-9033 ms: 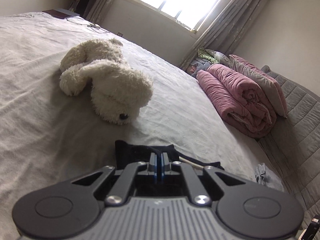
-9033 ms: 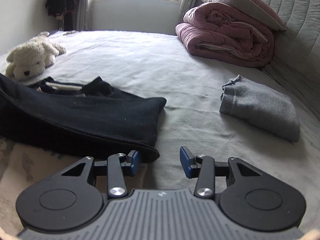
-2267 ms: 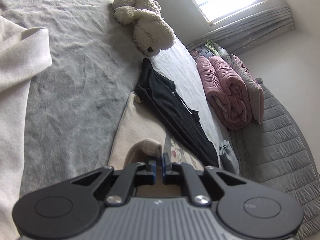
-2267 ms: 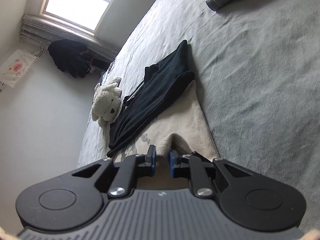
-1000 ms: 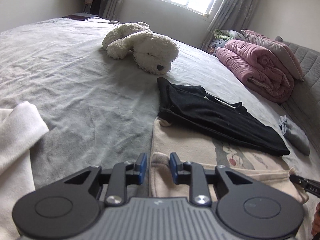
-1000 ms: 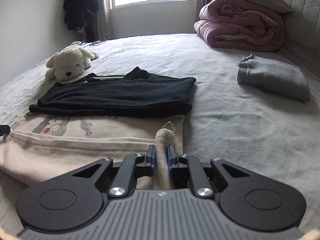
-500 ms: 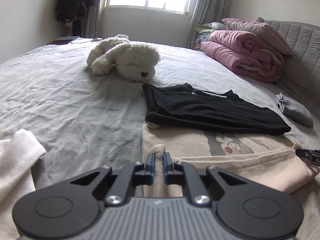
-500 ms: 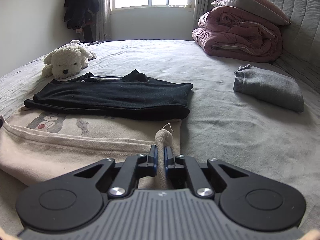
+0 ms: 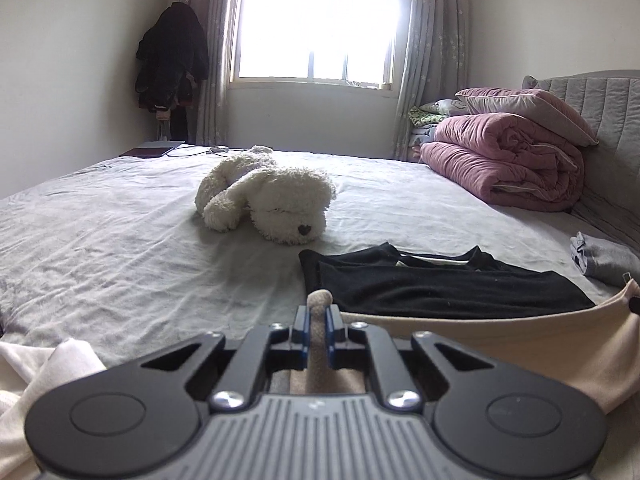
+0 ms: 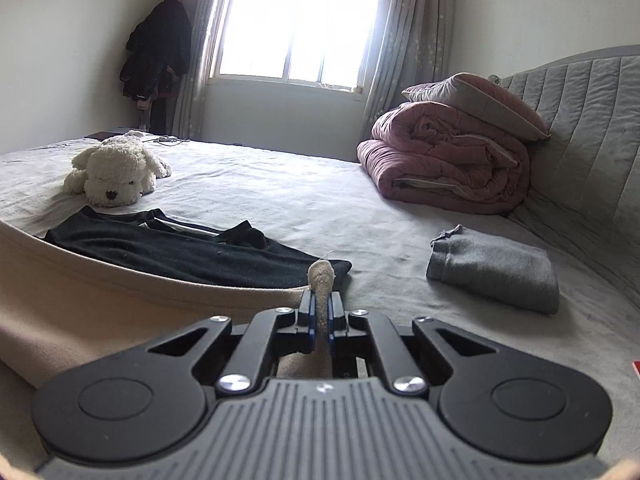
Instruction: Fold clothes
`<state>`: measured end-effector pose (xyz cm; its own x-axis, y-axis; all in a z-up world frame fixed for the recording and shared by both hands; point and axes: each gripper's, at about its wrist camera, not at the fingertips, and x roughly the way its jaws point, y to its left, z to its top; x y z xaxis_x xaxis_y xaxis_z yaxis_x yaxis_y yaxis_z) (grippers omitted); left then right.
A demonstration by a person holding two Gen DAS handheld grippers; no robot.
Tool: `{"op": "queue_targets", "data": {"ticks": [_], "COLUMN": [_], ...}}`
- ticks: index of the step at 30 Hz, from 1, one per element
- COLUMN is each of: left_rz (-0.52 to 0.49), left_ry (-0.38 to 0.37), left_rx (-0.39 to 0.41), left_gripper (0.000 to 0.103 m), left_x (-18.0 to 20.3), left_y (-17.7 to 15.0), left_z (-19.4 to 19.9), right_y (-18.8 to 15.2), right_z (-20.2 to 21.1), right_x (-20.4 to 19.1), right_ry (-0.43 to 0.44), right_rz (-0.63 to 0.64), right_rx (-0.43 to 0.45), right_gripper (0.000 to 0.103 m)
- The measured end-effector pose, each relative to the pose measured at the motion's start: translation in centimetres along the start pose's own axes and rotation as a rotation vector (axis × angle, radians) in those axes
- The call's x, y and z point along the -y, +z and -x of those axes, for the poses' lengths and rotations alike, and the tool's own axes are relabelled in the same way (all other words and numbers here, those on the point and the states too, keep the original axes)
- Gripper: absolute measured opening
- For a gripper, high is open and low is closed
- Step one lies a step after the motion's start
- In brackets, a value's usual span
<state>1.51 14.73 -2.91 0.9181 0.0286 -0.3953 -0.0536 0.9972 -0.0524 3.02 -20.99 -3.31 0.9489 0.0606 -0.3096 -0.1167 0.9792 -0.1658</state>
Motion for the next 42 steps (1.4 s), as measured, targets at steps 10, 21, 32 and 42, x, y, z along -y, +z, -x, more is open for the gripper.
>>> {"op": "queue_targets", "data": {"ticks": [10, 21, 32, 42], "left_rz": [-0.05, -0.052, -0.274, -0.214], "left_ry": [0.084, -0.003, -0.292, -0.315], "left_rx": [-0.085, -0.063, -0.198, -0.202], "left_gripper": [0.01, 0.04, 0.041, 0.049], "left_x": [0.7, 2.8, 9.1, 2.3], "left_y": [-2.0, -1.0, -5.2, -5.1], "left_z": [-4.6, -2.0, -1.7, 0.0], "right_y": [-1.4, 0.0, -1.5, -2.7], "right_z": [-3.7, -1.7, 0.9, 2.3], "right_x": [-1.2, -0.9, -7.4, -2.6], "right_ry": [-0.014, 0.039, 0.355, 0.355], "right_rz": [0.074, -0.003, 0.028, 0.009], "right_rx": [-0.103, -0.152, -0.252, -0.247], "right_gripper": [0.006, 0.036, 0.037, 0.041]}}
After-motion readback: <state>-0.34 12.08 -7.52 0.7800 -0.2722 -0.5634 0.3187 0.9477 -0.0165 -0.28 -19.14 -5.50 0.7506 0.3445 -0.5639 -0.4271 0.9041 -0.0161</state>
